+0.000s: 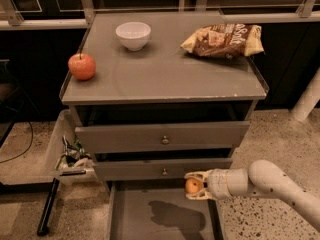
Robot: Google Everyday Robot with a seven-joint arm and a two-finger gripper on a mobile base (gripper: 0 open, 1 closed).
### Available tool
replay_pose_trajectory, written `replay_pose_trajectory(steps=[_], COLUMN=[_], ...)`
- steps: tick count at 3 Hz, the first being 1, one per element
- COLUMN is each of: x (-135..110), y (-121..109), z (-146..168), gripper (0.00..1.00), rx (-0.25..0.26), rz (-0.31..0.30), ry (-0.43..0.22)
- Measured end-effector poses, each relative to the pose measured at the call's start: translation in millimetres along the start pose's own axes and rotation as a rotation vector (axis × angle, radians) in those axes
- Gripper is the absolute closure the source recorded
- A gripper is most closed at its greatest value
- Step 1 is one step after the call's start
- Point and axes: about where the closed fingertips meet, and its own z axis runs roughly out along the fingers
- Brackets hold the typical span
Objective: Pick orange from bottom drawer and place on counter
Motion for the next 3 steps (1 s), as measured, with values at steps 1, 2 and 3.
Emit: replay_pose_trajectory(steps=[1,2,3], x=[-59,-113,-174], y=[-10,-23,-45], z=[-32,-68,-118], gripper=[1.00,1.00,1.00], rx=[0.006,0.024,0.055], rz=[-0.104,-0.184,-0.244], ry=[0.006,0.025,0.056])
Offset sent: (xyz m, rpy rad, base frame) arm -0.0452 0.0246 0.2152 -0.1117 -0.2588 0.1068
